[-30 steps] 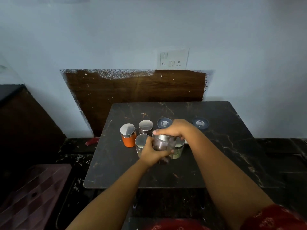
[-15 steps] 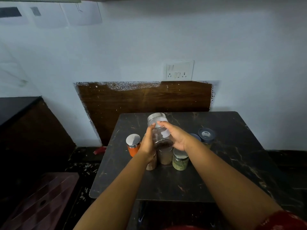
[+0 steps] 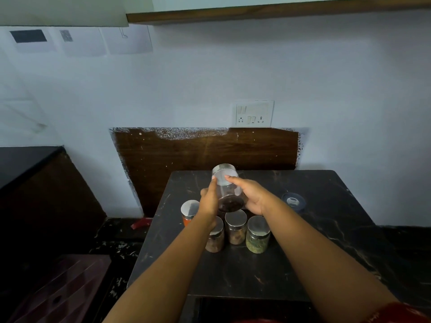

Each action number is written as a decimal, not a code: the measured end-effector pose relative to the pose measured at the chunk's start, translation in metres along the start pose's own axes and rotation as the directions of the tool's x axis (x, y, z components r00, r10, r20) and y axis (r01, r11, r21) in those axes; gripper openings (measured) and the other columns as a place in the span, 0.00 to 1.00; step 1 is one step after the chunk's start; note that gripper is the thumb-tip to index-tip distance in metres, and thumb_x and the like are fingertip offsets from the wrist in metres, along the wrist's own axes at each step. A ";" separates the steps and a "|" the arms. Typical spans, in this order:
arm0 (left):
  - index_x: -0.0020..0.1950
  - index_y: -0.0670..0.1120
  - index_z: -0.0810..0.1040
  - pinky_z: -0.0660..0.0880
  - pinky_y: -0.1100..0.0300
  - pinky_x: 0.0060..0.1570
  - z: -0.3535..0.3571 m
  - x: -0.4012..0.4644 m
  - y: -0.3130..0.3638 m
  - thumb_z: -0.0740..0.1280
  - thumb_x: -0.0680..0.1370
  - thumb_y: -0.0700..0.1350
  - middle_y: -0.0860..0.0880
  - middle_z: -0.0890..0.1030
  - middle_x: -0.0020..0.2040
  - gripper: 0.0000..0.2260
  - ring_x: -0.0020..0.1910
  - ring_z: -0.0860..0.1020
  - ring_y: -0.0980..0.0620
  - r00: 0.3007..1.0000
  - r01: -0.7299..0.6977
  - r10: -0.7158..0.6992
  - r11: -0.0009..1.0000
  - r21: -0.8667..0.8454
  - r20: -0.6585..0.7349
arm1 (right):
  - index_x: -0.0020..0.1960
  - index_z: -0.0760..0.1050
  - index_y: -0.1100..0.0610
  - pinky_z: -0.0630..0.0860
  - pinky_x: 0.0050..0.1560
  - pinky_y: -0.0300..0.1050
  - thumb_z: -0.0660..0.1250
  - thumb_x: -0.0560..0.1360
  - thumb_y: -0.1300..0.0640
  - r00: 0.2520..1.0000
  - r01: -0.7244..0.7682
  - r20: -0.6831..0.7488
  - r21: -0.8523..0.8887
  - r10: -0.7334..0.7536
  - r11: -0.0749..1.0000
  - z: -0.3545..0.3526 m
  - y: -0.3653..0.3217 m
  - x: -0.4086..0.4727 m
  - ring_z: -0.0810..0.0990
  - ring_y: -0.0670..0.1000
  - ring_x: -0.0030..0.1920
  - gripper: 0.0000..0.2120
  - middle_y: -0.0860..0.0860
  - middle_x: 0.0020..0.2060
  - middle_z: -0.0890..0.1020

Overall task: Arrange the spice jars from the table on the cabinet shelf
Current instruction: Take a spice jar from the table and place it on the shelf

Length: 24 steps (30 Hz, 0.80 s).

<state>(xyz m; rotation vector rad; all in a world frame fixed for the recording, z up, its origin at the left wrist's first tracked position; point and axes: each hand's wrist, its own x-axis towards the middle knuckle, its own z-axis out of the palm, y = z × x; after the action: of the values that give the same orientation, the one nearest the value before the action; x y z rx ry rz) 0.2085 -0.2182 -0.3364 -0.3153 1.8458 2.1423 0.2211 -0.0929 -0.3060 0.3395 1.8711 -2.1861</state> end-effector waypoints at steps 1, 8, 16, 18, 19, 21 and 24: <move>0.64 0.51 0.62 0.73 0.44 0.62 0.000 -0.001 0.000 0.62 0.64 0.76 0.44 0.75 0.63 0.38 0.59 0.76 0.44 1.000 -0.001 0.000 0.999 0.039 0.021 | 0.57 0.79 0.57 0.81 0.52 0.51 0.71 0.74 0.48 1.000 0.003 0.000 0.015 -0.003 1.000 0.000 0.002 0.001 0.85 0.56 0.49 0.17 0.57 0.48 0.86; 0.62 0.49 0.62 0.78 0.47 0.57 -0.005 0.001 -0.001 0.65 0.75 0.63 0.44 0.76 0.57 0.25 0.55 0.79 0.45 0.996 -0.022 0.025 0.999 0.027 -0.084 | 0.52 0.79 0.56 0.80 0.47 0.49 0.67 0.77 0.48 0.999 0.016 -0.044 0.189 -0.008 0.982 0.001 0.005 0.003 0.84 0.54 0.42 0.12 0.54 0.40 0.85; 0.64 0.47 0.66 0.79 0.52 0.43 -0.002 -0.008 0.001 0.65 0.78 0.56 0.42 0.78 0.57 0.20 0.51 0.81 0.46 0.999 0.001 0.002 0.998 -0.068 0.050 | 0.50 0.79 0.58 0.76 0.58 0.54 0.65 0.78 0.55 0.994 0.009 -0.104 0.393 0.034 0.920 -0.014 0.012 0.010 0.80 0.53 0.45 0.07 0.55 0.43 0.82; 0.66 0.47 0.69 0.78 0.54 0.40 -0.003 -0.009 -0.001 0.66 0.78 0.56 0.43 0.79 0.57 0.21 0.50 0.81 0.47 0.998 0.018 -0.014 0.997 -0.076 0.058 | 0.51 0.79 0.58 0.77 0.54 0.50 0.64 0.79 0.60 0.992 0.030 -0.122 0.415 0.022 0.909 -0.016 0.015 0.013 0.80 0.52 0.43 0.05 0.54 0.42 0.81; 0.67 0.47 0.71 0.79 0.54 0.41 -0.004 -0.008 -0.002 0.66 0.77 0.57 0.43 0.80 0.57 0.22 0.50 0.81 0.47 0.998 0.028 -0.022 0.995 -0.092 0.056 | 0.50 0.78 0.58 0.77 0.50 0.46 0.62 0.80 0.62 0.991 0.046 -0.132 0.419 0.011 0.907 -0.017 0.017 0.014 0.79 0.51 0.42 0.07 0.54 0.42 0.81; 0.67 0.46 0.73 0.80 0.52 0.47 -0.004 -0.008 -0.001 0.65 0.77 0.60 0.42 0.82 0.56 0.24 0.52 0.82 0.45 0.999 0.034 -0.028 0.990 -0.137 0.044 | 0.52 0.78 0.58 0.75 0.46 0.43 0.57 0.81 0.65 0.990 0.063 -0.139 0.419 -0.005 0.906 -0.021 0.018 0.014 0.78 0.50 0.42 0.11 0.55 0.44 0.81; 0.68 0.49 0.68 0.81 0.48 0.51 -0.002 -0.007 -0.003 0.61 0.79 0.61 0.42 0.80 0.59 0.23 0.55 0.81 0.42 0.999 0.046 -0.044 0.981 -0.189 0.015 | 0.55 0.80 0.57 0.78 0.54 0.51 0.58 0.81 0.61 0.995 0.040 -0.099 0.414 0.002 0.910 -0.023 0.024 0.014 0.80 0.53 0.49 0.12 0.57 0.49 0.83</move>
<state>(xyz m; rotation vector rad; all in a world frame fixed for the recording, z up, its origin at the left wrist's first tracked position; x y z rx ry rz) 0.2157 -0.2203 -0.3369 -0.3826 1.6160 2.2880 0.2163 -0.0737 -0.3360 0.5149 1.4369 -2.6177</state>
